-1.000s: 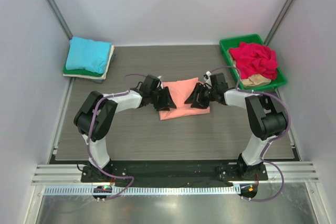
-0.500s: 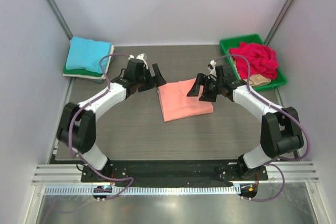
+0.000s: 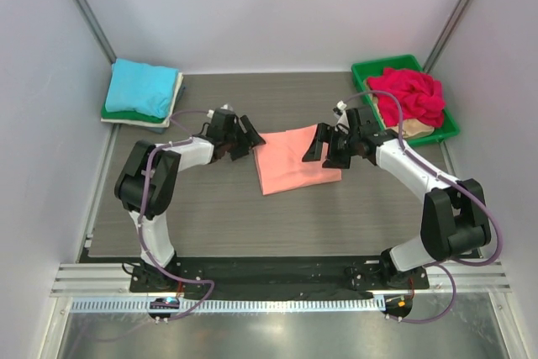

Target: Fold and stack the t-shirts

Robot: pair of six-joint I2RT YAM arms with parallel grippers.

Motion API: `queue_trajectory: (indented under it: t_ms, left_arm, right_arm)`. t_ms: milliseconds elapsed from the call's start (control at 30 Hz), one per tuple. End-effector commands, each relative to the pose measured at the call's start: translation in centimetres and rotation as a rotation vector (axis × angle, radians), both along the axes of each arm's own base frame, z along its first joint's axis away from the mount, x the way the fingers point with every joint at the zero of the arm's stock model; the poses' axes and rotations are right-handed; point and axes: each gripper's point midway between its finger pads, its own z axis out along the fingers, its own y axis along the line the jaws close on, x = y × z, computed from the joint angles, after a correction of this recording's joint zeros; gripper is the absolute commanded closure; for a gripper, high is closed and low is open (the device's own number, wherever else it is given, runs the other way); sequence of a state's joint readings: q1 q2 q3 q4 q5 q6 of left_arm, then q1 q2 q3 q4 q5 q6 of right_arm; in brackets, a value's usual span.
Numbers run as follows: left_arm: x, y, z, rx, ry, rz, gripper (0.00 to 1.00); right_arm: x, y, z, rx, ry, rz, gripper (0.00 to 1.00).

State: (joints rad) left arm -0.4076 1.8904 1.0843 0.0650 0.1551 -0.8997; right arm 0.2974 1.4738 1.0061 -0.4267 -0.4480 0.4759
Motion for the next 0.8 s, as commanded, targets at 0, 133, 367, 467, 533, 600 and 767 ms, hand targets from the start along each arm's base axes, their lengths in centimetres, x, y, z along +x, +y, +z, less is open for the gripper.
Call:
queue_trajectory:
  t_ms: [0,133,367,467,533,600,767]
  left_arm:
    - [-0.7,-0.8,-1.8,-0.069,0.032,0.019,0.28]
    - [-1.1,-1.4,-2.7,-0.075,0.054,0.042,0.35]
    - [-1.4,-2.4,-4.7,-0.108,0.066,0.09,0.58]
    - [-0.9,-2.7,-4.0,-0.118,0.033,0.081,0.88]
    - [-0.1,-2.9,-2.1,-0.12,-0.014,0.059,0.98]
    - [0.0,-2.2,-1.1,-0.076,-0.025,0.025,1.0]
    - [1.3,0.3,4.8,-0.005,-0.114,-0.067,1.0]
  right_arm:
    - [-0.6,0.1,1.1,0.007,-0.034,0.026,0.17]
    - [-0.8,0.1,0.6,0.009,-0.019,0.033,0.17]
    - [-1.3,0.0,0.1,0.002,-0.011,0.041,0.17]
    - [-1.5,0.0,0.0,0.002,-0.009,0.043,0.17]
    - [-1.5,0.0,0.1,0.004,-0.01,0.045,0.17]
    - [-1.6,0.1,0.4,0.015,-0.012,0.042,0.17]
    - [-2.2,0.5,2.0,0.06,-0.027,0.043,0.17]
